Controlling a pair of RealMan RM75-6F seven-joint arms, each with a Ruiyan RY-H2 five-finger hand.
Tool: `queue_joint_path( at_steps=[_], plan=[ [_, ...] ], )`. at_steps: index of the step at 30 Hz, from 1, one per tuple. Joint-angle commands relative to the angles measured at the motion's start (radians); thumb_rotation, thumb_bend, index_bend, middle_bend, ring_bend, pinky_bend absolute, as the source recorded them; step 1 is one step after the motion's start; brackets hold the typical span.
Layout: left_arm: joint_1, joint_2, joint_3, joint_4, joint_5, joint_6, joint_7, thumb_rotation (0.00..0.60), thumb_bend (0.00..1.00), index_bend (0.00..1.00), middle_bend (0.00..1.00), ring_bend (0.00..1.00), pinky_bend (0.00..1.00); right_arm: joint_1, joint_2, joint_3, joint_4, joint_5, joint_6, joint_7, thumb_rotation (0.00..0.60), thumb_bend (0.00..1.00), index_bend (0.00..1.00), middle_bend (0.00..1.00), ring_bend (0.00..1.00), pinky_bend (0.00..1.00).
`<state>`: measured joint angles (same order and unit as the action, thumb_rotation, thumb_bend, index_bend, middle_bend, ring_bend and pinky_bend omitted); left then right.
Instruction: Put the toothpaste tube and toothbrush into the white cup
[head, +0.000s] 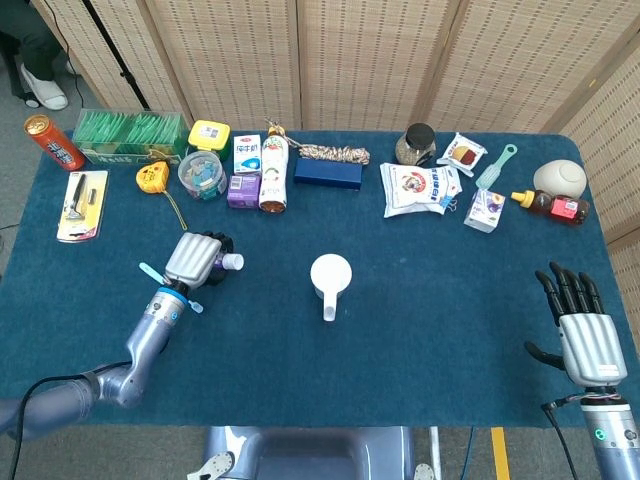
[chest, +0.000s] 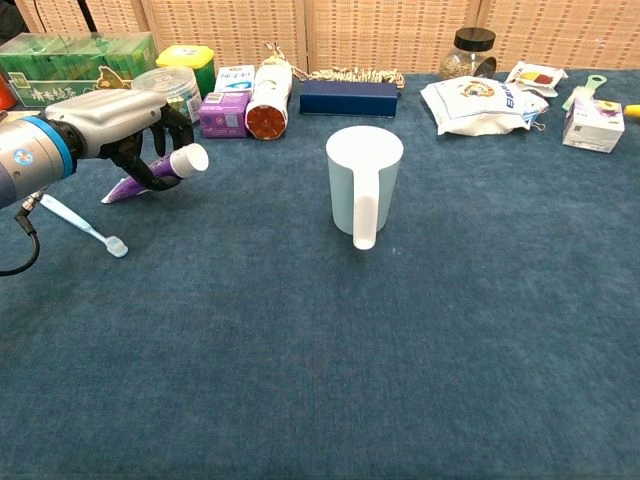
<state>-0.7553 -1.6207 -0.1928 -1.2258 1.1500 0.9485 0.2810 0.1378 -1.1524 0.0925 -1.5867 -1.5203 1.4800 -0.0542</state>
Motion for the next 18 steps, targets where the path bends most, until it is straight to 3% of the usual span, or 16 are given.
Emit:
queue_joint_path(
  at_steps=[1, 18],
  plan=[
    [0.009, 0.015, 0.0, -0.023, 0.026, 0.021, -0.03, 0.6, 0.37, 0.61, 0.45, 0.42, 0.53, 0.0, -0.001, 0.0, 0.0, 0.001, -0.001, -0.002, 0.6, 0.0, 0.0, 0.0, 0.0, 0.0],
    [0.041, 0.111, -0.026, -0.188, 0.085, 0.115, -0.082, 0.6, 0.43, 0.65, 0.49, 0.45, 0.56, 0.0, 0.002, 0.002, 0.003, 0.007, -0.002, 0.009, 0.6, 0.0, 0.0, 0.0, 0.0, 0.0]
  ],
)
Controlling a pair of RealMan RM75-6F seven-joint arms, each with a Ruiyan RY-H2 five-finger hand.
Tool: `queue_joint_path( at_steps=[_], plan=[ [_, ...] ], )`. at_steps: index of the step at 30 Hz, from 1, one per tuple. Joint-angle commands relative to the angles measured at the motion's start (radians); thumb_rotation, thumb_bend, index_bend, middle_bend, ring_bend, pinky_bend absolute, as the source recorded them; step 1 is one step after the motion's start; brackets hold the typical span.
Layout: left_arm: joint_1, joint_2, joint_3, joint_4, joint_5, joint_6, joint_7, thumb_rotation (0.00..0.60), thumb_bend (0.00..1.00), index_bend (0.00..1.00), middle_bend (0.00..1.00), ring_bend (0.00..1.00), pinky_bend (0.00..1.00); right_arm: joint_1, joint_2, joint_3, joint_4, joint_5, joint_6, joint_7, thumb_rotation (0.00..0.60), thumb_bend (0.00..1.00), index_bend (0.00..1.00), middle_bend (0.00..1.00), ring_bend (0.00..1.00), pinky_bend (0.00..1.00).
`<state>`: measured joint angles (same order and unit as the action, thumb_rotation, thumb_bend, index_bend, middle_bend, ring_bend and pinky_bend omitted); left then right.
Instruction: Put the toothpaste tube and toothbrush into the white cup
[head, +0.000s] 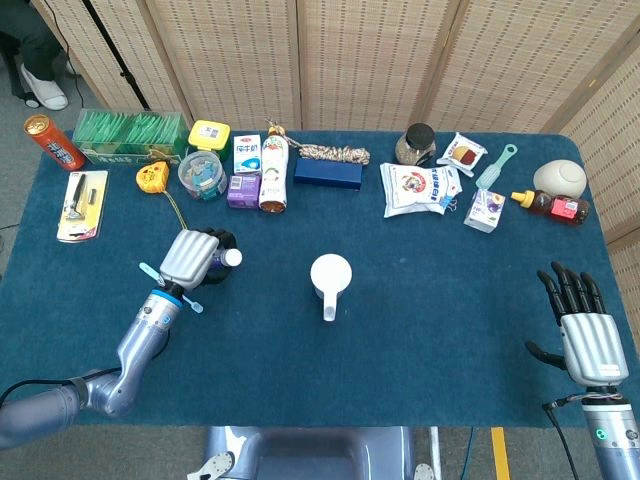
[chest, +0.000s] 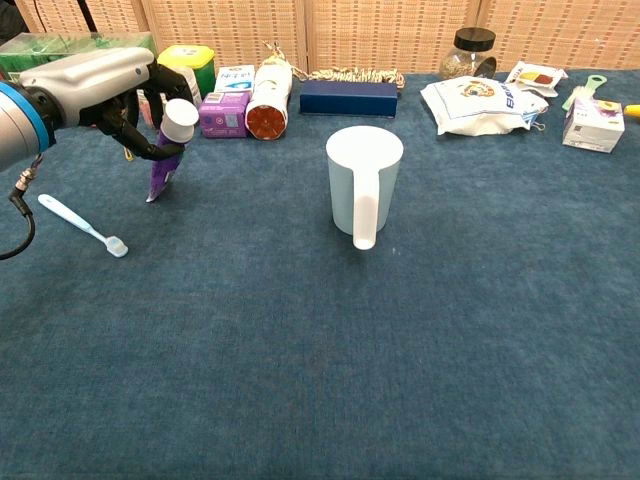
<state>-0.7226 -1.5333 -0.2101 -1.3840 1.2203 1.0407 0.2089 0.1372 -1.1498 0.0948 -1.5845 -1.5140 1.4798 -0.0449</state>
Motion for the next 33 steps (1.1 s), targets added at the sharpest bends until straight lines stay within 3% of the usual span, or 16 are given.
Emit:
queue_joint_path(
  at_steps=[1, 9, 16, 22, 28, 33],
  plan=[
    [0.01, 0.03, -0.009, -0.039, 0.019, 0.028, -0.01, 0.6, 0.43, 0.65, 0.49, 0.45, 0.56, 0.001, 0.0, 0.0, 0.001, 0.0, -0.002, 0.0, 0.6, 0.0, 0.0, 0.0, 0.0, 0.0],
    [0.03, 0.101, -0.024, -0.165, 0.053, 0.074, -0.041, 0.6, 0.43, 0.66, 0.49, 0.46, 0.56, 0.0, 0.0, -0.001, -0.003, -0.002, 0.002, -0.004, 0.6, 0.0, 0.0, 0.0, 0.0, 0.0],
    [0.044, 0.2, -0.061, -0.356, 0.091, 0.111, -0.096, 0.6, 0.43, 0.66, 0.5, 0.46, 0.57, 0.0, 0.0, 0.0, -0.002, 0.0, 0.002, -0.002, 0.6, 0.0, 0.0, 0.0, 0.0, 0.0],
    [0.039, 0.26, -0.098, -0.505, 0.118, 0.147, -0.064, 0.6, 0.43, 0.67, 0.5, 0.46, 0.57, -0.002, 0.002, 0.0, -0.003, 0.0, 0.005, 0.002, 0.6, 0.0, 0.0, 0.0, 0.0, 0.0],
    [0.024, 0.258, -0.12, -0.557, 0.121, 0.159, -0.039, 0.6, 0.43, 0.67, 0.5, 0.46, 0.57, -0.002, 0.003, 0.0, -0.003, -0.001, 0.004, 0.004, 0.6, 0.0, 0.0, 0.0, 0.0, 0.0],
    [-0.018, 0.201, -0.144, -0.566, 0.098, 0.147, -0.044, 0.6, 0.43, 0.67, 0.5, 0.46, 0.57, -0.003, 0.005, 0.0, -0.004, -0.003, 0.008, 0.009, 0.6, 0.0, 0.0, 0.0, 0.0, 0.0]
  ],
)
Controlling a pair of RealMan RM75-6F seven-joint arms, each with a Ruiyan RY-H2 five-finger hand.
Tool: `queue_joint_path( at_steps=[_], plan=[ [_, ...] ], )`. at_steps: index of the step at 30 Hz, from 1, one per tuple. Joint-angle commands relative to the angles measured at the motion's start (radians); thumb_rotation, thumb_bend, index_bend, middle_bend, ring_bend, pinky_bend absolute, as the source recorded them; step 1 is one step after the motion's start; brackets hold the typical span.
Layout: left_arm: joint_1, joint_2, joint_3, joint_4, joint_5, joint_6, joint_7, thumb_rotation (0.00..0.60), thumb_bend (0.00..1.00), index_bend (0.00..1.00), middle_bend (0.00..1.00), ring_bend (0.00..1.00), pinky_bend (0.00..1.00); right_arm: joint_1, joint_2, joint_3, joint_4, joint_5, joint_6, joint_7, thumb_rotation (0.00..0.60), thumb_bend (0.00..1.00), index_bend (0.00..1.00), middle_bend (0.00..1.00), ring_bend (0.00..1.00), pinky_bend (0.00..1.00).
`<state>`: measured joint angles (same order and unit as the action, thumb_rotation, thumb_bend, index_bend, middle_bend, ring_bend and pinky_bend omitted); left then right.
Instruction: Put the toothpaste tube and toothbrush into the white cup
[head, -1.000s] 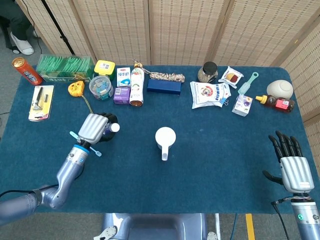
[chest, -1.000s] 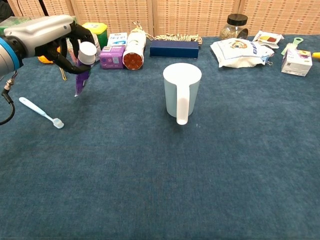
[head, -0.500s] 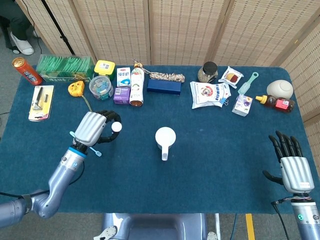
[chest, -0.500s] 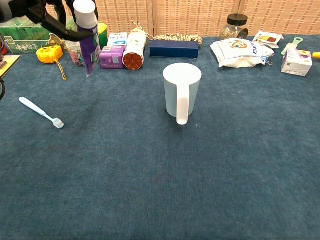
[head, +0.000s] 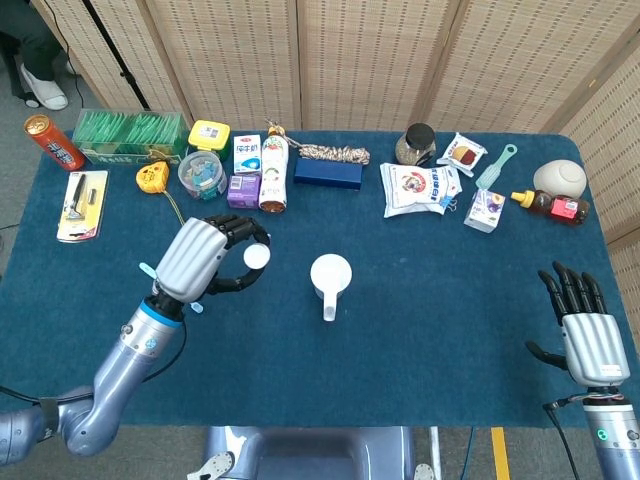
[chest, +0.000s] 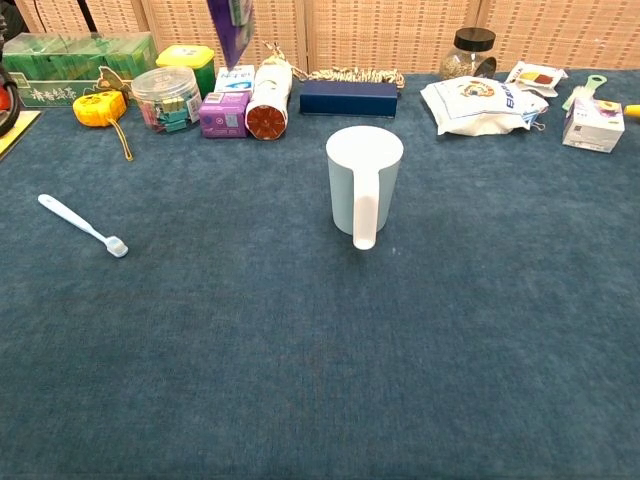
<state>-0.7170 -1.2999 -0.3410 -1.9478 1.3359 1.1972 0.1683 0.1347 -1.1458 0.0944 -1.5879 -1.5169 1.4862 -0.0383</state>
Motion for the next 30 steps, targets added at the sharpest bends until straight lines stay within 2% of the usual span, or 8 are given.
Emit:
queue_joint_path(
  at_steps=[1, 8, 13, 30],
  plan=[
    [-0.029, -0.042, -0.015, 0.0, -0.025, -0.012, -0.003, 0.6, 0.43, 0.67, 0.5, 0.46, 0.57, -0.001, 0.001, 0.001, 0.0, 0.0, 0.002, 0.003, 0.6, 0.0, 0.0, 0.0, 0.0, 0.0],
    [-0.076, -0.131, -0.017, 0.025, -0.084, -0.054, -0.043, 0.6, 0.43, 0.67, 0.5, 0.46, 0.57, -0.001, 0.005, 0.005, 0.008, 0.01, -0.001, 0.017, 0.6, 0.0, 0.0, 0.0, 0.0, 0.0],
    [-0.101, -0.182, -0.01, 0.061, -0.11, -0.063, -0.019, 0.6, 0.43, 0.67, 0.5, 0.46, 0.57, -0.001, 0.005, 0.005, 0.009, 0.01, -0.002, 0.022, 0.6, 0.0, 0.0, 0.0, 0.0, 0.0],
    [-0.145, -0.299, -0.016, 0.233, -0.159, -0.092, -0.082, 0.6, 0.43, 0.67, 0.5, 0.46, 0.57, 0.003, 0.002, 0.005, 0.014, 0.016, -0.013, 0.017, 0.6, 0.0, 0.0, 0.0, 0.0, 0.0]
  ],
)
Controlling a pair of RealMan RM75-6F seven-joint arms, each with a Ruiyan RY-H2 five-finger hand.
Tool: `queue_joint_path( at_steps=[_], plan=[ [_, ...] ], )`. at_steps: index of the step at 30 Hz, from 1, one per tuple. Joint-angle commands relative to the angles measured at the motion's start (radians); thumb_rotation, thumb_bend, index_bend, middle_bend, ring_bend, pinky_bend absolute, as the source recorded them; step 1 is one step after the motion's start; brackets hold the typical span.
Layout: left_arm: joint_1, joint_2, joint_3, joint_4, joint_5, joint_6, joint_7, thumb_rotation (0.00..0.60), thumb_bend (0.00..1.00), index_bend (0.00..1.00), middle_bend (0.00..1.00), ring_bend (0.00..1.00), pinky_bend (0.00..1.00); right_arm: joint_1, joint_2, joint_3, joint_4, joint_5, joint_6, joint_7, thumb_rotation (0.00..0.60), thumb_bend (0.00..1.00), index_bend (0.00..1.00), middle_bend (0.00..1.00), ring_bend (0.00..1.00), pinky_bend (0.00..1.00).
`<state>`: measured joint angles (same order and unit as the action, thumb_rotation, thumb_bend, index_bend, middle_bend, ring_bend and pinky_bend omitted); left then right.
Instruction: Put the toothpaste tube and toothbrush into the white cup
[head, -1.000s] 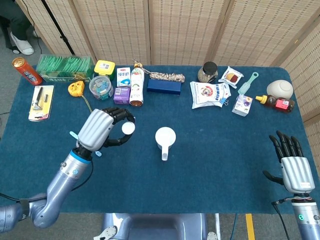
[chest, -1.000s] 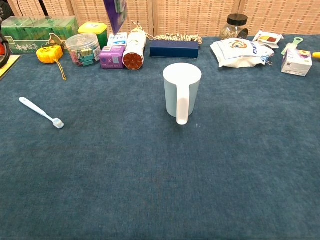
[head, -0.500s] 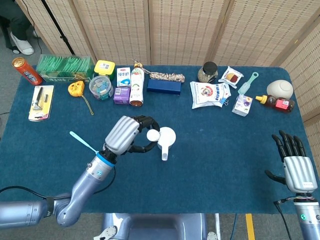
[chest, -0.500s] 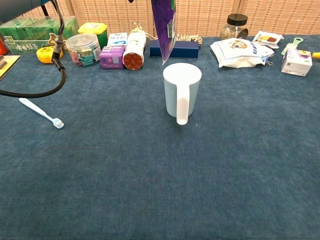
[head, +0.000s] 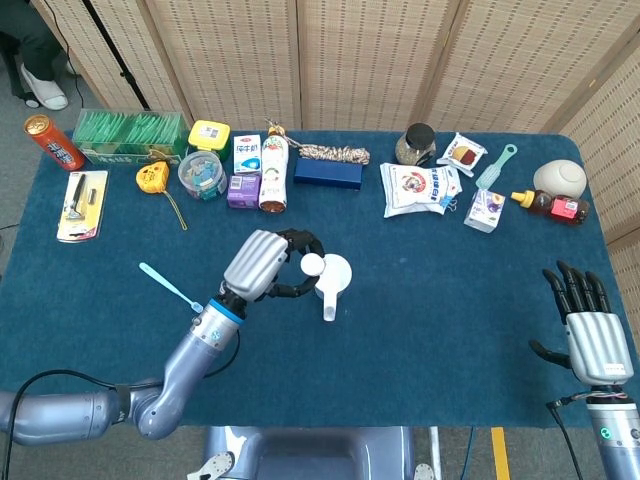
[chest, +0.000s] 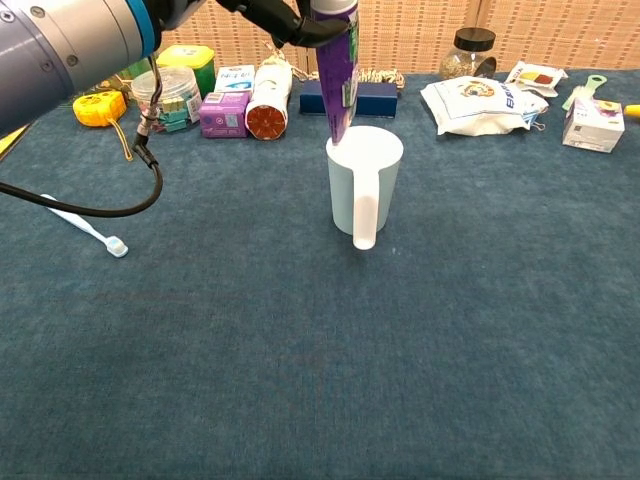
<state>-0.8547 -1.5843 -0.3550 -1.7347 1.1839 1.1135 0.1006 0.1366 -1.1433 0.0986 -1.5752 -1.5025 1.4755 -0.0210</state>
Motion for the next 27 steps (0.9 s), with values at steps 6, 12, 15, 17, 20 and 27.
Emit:
queue_joint_path(
  at_steps=[6, 12, 15, 17, 20, 27],
  plan=[
    [-0.023, -0.051, -0.005, 0.073, -0.013, -0.026, -0.048, 0.6, 0.43, 0.67, 0.5, 0.46, 0.57, 0.003, -0.004, 0.001, 0.006, 0.006, -0.008, -0.001, 0.6, 0.0, 0.0, 0.0, 0.0, 0.0],
    [-0.037, -0.084, -0.006, 0.115, -0.025, -0.042, -0.063, 0.6, 0.43, 0.67, 0.5, 0.46, 0.57, 0.005, -0.006, 0.002, 0.009, 0.01, -0.012, -0.002, 0.6, 0.0, 0.0, 0.0, 0.0, 0.0],
    [-0.044, -0.103, -0.002, 0.144, -0.029, -0.051, -0.069, 0.6, 0.43, 0.67, 0.5, 0.46, 0.57, 0.006, -0.006, 0.001, 0.01, 0.01, -0.014, -0.001, 0.6, 0.0, 0.0, 0.0, 0.0, 0.0],
    [-0.048, -0.116, -0.001, 0.164, -0.033, -0.057, -0.079, 0.6, 0.43, 0.67, 0.5, 0.46, 0.57, 0.006, -0.006, 0.001, 0.011, 0.009, -0.015, 0.0, 0.6, 0.0, 0.0, 0.0, 0.0, 0.0],
    [-0.054, -0.143, 0.005, 0.205, -0.035, -0.064, -0.089, 0.6, 0.43, 0.67, 0.5, 0.46, 0.57, 0.006, -0.006, 0.001, 0.011, 0.01, -0.015, 0.001, 0.6, 0.0, 0.0, 0.0, 0.0, 0.0],
    [-0.063, -0.184, 0.012, 0.269, -0.035, -0.078, -0.106, 0.6, 0.43, 0.67, 0.5, 0.44, 0.57, 0.008, -0.006, -0.001, 0.012, 0.009, -0.019, 0.004, 0.6, 0.0, 0.0, 0.0, 0.0, 0.0]
  ],
)
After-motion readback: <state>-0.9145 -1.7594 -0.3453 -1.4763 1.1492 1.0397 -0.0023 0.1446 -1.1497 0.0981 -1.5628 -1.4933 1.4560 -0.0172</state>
